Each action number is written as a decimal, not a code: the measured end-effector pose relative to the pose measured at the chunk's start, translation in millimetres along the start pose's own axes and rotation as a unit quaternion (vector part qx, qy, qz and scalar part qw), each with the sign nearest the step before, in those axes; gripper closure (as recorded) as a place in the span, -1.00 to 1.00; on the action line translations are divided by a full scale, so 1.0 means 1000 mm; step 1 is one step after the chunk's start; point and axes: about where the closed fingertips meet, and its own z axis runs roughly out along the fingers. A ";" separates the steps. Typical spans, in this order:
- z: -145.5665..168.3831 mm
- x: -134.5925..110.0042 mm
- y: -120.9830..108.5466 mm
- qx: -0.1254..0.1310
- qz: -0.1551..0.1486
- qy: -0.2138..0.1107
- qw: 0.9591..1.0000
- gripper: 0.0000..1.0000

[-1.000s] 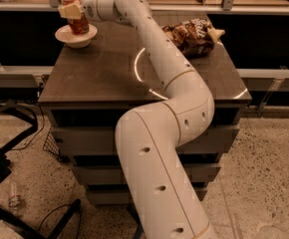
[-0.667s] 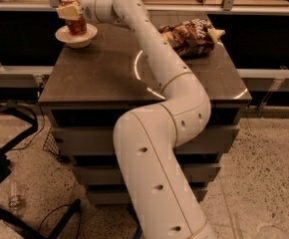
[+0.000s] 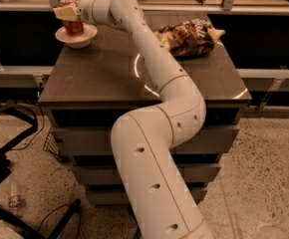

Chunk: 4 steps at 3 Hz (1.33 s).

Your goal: Place coke can into paper bowl

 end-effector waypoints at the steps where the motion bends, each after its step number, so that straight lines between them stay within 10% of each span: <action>1: 0.003 0.002 0.002 -0.002 0.001 0.001 1.000 0.21; 4: 0.011 0.007 0.008 -0.007 0.002 0.004 1.000 -1.00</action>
Offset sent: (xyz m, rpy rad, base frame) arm -0.0005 0.0033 -0.0018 -0.0007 0.0021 0.0036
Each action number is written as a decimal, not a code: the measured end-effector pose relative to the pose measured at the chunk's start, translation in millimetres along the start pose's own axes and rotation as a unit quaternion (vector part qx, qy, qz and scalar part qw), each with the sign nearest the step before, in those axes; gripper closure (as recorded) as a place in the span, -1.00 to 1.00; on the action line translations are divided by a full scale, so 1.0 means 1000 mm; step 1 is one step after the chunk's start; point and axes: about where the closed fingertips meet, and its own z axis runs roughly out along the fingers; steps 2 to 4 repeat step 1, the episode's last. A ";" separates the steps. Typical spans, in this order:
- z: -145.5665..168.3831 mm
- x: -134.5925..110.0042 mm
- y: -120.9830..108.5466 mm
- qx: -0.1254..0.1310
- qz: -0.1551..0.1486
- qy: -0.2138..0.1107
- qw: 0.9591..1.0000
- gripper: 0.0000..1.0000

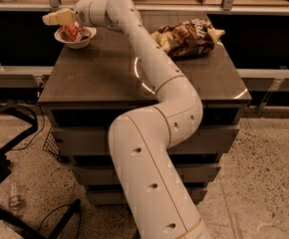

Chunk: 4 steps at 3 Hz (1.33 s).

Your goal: Place coke can into paper bowl

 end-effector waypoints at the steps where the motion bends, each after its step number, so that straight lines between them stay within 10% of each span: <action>1: 0.000 0.000 0.000 0.000 0.000 0.000 1.000 -1.00; 4: 0.000 0.000 0.000 0.000 0.000 0.000 1.000 -1.00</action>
Offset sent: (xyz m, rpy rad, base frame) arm 0.0000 0.0000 0.0000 0.0000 0.0000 0.0000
